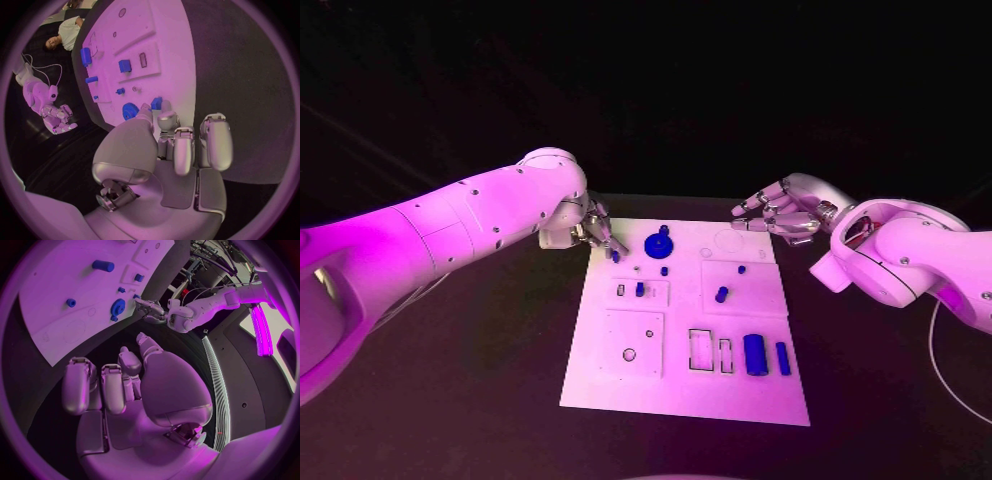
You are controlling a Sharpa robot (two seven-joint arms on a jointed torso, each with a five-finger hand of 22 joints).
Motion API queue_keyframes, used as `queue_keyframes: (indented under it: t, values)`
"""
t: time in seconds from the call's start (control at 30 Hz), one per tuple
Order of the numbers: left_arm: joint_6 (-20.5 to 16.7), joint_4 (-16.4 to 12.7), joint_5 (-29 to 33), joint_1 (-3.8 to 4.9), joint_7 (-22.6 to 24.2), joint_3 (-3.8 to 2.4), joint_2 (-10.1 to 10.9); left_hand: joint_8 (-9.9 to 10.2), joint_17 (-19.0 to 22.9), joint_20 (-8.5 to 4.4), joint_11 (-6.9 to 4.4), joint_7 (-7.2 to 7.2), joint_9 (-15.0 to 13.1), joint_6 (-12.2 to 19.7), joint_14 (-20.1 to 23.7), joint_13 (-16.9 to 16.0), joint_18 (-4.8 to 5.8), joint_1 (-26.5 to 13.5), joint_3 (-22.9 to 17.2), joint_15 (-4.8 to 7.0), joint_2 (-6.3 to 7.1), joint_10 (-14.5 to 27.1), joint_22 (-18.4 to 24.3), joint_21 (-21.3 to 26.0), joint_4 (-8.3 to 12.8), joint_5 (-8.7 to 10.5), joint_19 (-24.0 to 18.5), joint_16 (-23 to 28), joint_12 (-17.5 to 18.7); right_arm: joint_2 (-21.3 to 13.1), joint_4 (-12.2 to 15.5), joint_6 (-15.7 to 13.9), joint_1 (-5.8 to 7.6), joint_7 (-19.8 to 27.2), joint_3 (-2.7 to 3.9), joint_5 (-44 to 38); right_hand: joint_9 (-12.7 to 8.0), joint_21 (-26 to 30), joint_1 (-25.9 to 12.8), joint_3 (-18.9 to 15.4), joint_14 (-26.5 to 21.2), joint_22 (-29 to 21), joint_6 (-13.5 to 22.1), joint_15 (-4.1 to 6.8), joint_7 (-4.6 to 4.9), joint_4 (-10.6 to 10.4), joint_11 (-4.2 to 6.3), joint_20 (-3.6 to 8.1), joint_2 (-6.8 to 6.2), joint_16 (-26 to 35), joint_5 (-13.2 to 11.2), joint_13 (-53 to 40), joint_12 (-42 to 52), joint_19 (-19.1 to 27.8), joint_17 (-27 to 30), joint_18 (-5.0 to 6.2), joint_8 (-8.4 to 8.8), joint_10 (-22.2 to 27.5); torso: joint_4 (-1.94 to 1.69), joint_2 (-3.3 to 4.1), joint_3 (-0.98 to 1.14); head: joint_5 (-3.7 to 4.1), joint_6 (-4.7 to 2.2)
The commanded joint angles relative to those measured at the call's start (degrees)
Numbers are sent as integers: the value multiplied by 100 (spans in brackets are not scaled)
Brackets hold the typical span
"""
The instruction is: Assemble the parts on the task board
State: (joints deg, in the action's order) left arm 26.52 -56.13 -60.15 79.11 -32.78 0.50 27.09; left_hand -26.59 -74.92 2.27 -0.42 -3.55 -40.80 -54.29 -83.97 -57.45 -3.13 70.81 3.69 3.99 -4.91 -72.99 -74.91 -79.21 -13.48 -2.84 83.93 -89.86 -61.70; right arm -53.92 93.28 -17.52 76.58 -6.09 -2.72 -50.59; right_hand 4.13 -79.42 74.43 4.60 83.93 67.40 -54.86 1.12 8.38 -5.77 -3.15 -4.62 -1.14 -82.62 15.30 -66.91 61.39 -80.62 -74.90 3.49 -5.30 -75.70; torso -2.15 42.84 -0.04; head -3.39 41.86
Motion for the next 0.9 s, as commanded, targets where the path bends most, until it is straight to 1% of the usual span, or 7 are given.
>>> queue_keyframes:
  t: [0.03,0.13,0.37,0.47,0.67,0.8,0.9]
  values:
    - [-22,2,-12,-3,82,1,-2,-45,-1508,-41,-51,41,-20,-22,-603,3,1,102,-41,38,-43,-15,-227,6,57,6,85,-14,-13,8,-7,68,-3,5,1,-2,-7,36,1,-14,383,-13,-9,9,5,-25,-8,-10,62,35,25,11,-37,43,-528,100,-11,41,-3,-2,-1,0,6]
    - [-48,2,30,-3,104,1,4,-87,-1508,-54,-80,74,-53,-19,-603,2,-1,292,-167,59,-137,-20,-228,9,170,4,85,-14,-14,13,-14,73,-3,4,1,-2,-7,36,1,-14,383,-13,-9,9,5,-25,-8,-10,62,35,25,11,-37,43,-528,100,-11,41,0,1,0,-2,15]
    - [-12,1,176,-3,160,1,27,-179,-1508,-121,-161,161,-159,53,-603,3,1,953,-666,130,-323,-34,-239,11,623,9,85,-14,7,36,-37,117,-6,0,1,0,-7,36,1,-14,383,-13,-9,9,5,-25,-8,-10,62,35,25,11,-37,43,-528,100,-11,41,1,2,2,-1,32]
    - [12,36,231,-3,179,1,42,-204,-1508,-132,-155,154,-195,80,-603,19,6,1027,-807,128,-315,-38,-254,2,698,12,89,-14,30,64,-83,134,-11,3,1,10,-7,44,-2,-15,381,-28,-10,9,5,-28,-8,-10,64,42,27,17,-43,49,-521,103,-12,45,6,-3,3,-5,28]
    - [10,-9,325,-7,204,1,132,-234,-1508,-133,-154,150,-232,93,-603,26,10,1031,-919,123,-270,-56,-266,-3,734,13,92,-14,40,81,-127,144,-15,6,1,21,-7,49,-3,-16,380,-38,-10,9,5,-29,-8,-10,65,45,27,21,-49,53,-517,105,-12,48,-7,-5,3,13,35]
    - [-102,-200,417,-29,210,-1,269,-242,-1508,-134,-153,150,-243,96,-603,32,10,1027,-950,122,-256,-60,-267,-3,741,13,92,-14,46,106,-168,158,-20,16,0,39,-7,53,-4,-17,379,-45,-10,9,5,-31,-9,-10,65,48,27,22,-50,56,-513,107,-13,49,4,-3,0,35,32]
    - [-281,-420,501,-41,220,-2,412,-256,-1508,-135,-155,151,-260,99,-603,22,12,1022,-1004,123,-233,-77,-274,-7,753,13,94,-14,38,113,-195,164,-31,20,-1,49,-7,57,-4,-17,379,-55,-10,9,5,-31,-9,-10,65,50,27,27,-55,60,-510,109,-13,52,-8,-4,-5,43,30]
